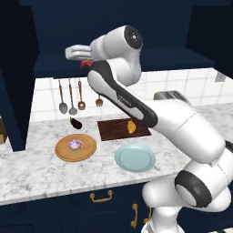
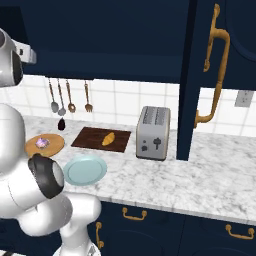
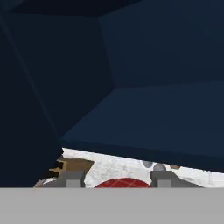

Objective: From the different types of pastries on the counter, select a croissant and place it on the cutting board. Then retrieve a jar of jam from the cabinet and place it alongside the croissant on the cutting board.

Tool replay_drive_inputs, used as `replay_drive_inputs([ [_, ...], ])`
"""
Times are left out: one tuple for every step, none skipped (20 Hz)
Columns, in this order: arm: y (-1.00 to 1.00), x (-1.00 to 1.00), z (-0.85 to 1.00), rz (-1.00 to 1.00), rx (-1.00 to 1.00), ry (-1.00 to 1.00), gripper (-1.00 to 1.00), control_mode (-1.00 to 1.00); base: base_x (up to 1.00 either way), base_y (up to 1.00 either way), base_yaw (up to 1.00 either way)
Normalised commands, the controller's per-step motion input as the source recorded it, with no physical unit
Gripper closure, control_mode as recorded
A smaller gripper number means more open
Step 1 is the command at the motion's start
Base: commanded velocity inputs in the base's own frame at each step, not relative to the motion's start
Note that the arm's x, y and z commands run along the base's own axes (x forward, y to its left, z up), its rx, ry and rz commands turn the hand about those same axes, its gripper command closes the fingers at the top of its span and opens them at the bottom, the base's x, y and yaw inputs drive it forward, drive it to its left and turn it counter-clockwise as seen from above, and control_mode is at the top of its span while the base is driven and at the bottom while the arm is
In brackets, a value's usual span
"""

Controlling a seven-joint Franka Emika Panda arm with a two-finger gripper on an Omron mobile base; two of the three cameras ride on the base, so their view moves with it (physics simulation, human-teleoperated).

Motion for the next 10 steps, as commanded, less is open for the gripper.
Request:
replay_drive_inputs([
  [-0.59,-1.00,0.00,0.00,0.00,-0.03,1.00,-1.00,0.00,0.00,0.00],
  [-0.68,-1.00,0.00,0.00,0.04,-0.02,1.00,-1.00,0.00,0.00,0.00],
  [-0.69,-0.98,0.05,0.00,0.03,-0.01,1.00,-1.00,0.00,0.00,0.00],
  [-0.59,-0.84,0.12,0.00,0.11,0.00,1.00,-1.00,0.00,0.00,0.00],
  [-0.22,-0.39,0.00,0.00,0.13,0.00,1.00,-1.00,0.00,0.00,0.00],
  [-0.21,-0.25,0.00,0.00,0.14,0.00,1.00,-1.00,0.00,0.00,0.00],
  [-0.25,-0.50,0.06,0.00,0.13,0.00,1.00,-1.00,0.00,0.00,0.00],
  [-0.32,-0.57,0.19,0.00,0.13,0.00,1.00,-1.00,0.00,0.00,0.00],
  [-0.39,-0.71,0.12,0.00,0.10,0.00,1.00,-1.00,0.00,0.00,0.00],
  [-0.44,-0.72,0.04,0.00,0.09,0.00,1.00,-1.00,0.00,0.00,0.00],
])
